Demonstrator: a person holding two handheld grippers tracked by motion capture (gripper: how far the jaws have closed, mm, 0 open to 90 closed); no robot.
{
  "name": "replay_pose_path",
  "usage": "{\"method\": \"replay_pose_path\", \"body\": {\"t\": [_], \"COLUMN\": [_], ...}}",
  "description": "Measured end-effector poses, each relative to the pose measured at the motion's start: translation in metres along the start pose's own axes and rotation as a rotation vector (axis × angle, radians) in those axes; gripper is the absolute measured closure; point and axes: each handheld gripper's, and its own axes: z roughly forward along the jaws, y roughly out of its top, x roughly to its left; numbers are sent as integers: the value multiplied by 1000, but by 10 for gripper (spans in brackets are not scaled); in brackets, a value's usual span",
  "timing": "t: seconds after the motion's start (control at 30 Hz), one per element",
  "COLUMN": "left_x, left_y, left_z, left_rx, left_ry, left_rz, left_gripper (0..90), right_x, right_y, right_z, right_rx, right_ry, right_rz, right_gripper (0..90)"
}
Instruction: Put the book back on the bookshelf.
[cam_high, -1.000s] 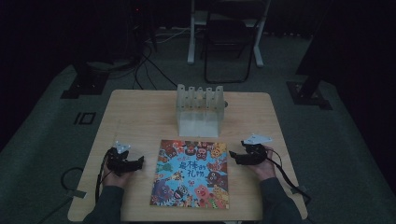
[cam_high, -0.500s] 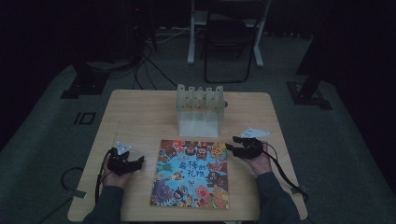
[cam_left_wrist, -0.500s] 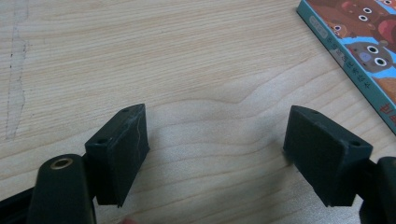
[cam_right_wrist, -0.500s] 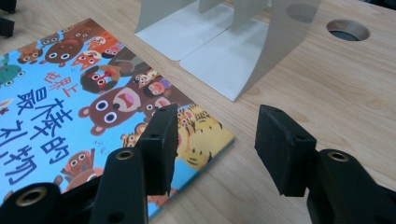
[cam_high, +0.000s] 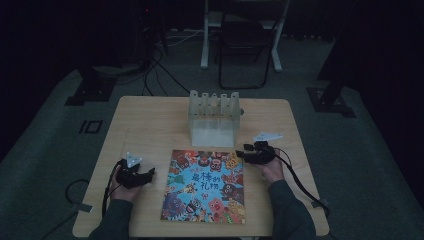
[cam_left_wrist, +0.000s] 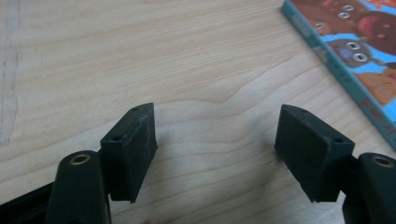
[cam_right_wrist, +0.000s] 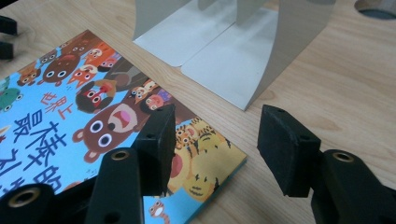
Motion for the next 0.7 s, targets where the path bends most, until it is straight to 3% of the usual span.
{"method": "replay_pose_path", "body": {"t": [0.1,0.23,0.33,0.4,0.7], "left_x": [-3,-12,-19,-35,-75], "left_y": [0,1,0,0,-3], "left_z": [-4,-17,-22,-31,-42], "left_rx": [-27,-96,-112,-151,-173], "left_ry": [-4,-44,-42,-29,-112], "left_rz": [13,23,35,98,183], "left_gripper": [288,286,308,333,312], "right_x": [-3,-6,-8,-9,-10], "right_y": [-1,-3,-4,-4,-7], "right_z": [6,12,15,16,21], "right_rx": [13,25,31,30,53], "right_ry": [4,11,17,24,41], "right_rz": [19,49,65,74,99], "right_gripper": [438,425,420,420,423]}}
